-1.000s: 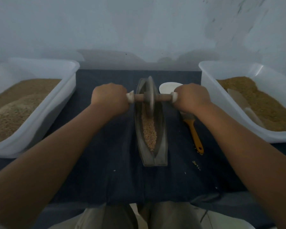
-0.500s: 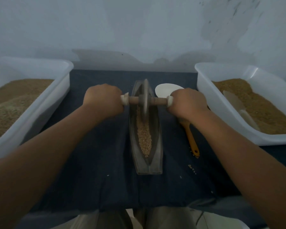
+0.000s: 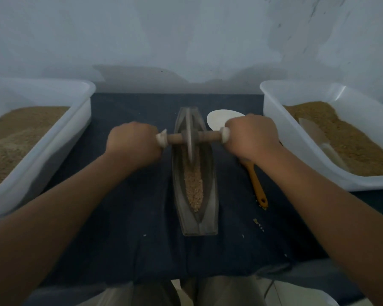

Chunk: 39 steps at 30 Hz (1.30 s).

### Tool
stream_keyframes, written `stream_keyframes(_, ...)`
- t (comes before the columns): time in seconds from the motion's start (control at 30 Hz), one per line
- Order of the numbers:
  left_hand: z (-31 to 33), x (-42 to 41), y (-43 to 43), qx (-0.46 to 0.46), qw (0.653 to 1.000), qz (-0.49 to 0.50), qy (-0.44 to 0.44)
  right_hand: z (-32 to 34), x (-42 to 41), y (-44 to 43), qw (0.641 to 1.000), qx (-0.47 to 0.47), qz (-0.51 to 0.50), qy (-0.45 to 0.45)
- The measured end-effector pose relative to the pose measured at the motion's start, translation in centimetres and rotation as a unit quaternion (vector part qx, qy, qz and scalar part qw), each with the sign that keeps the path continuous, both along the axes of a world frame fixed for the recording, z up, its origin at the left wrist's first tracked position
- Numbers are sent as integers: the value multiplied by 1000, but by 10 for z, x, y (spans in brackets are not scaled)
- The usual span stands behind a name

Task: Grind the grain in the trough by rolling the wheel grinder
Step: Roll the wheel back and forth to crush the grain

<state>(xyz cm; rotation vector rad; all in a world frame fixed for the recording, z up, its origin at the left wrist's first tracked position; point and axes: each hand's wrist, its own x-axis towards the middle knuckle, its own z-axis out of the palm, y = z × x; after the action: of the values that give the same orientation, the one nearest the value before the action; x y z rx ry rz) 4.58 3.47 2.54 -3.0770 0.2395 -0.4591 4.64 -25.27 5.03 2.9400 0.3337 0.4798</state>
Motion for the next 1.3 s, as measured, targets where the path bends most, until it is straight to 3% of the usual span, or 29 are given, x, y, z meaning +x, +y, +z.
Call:
stream_keyframes(0.1, 10, 12, -9, -1, 1000, -4, 8, 1, 16, 5, 1000, -5, -28, -3)
stream_keyframes(0.2, 7, -12, 2, 36, 999, -36, 1, 4, 2, -4, 994, 18, -13, 104)
stream_keyframes(0.3, -3, -48, 15, 67, 991, -91, -65, 7, -39, -20, 976, 45, 25, 210)
stream_keyframes(0.37, -9, -54, 17, 53, 989, -101, -95, 5, -49, -24, 980, 44, 37, 192)
stream_keyframes(0.5, -6, -11, 5, 26, 998, -38, -53, -7, -17, -7, 1000, 22, 11, 17)
stream_keyframes(0.57, 4, 11, -3, 15, 998, -22, -52, -8, 4, 2, 999, 23, -16, -16)
stream_keyframes(0.73, 4, -15, 3, 35, 998, -38, -32, -5, -8, -4, 1000, 14, 5, 27)
stream_keyframes(0.87, -16, -61, 21, 36, 989, -104, -100, -8, -61, -24, 996, 24, 86, 10)
stream_keyframes(1.07, -1, -2, 2, 19, 998, -26, -47, -14, -8, 0, 998, 4, -2, -68)
stream_keyframes(1.17, 14, 21, -10, 25, 999, -10, -24, -14, 16, 5, 998, 16, -33, -49)
stream_keyframes(1.3, 2, -19, 2, 29, 998, -40, -44, -2, -13, -7, 999, 26, 5, 43)
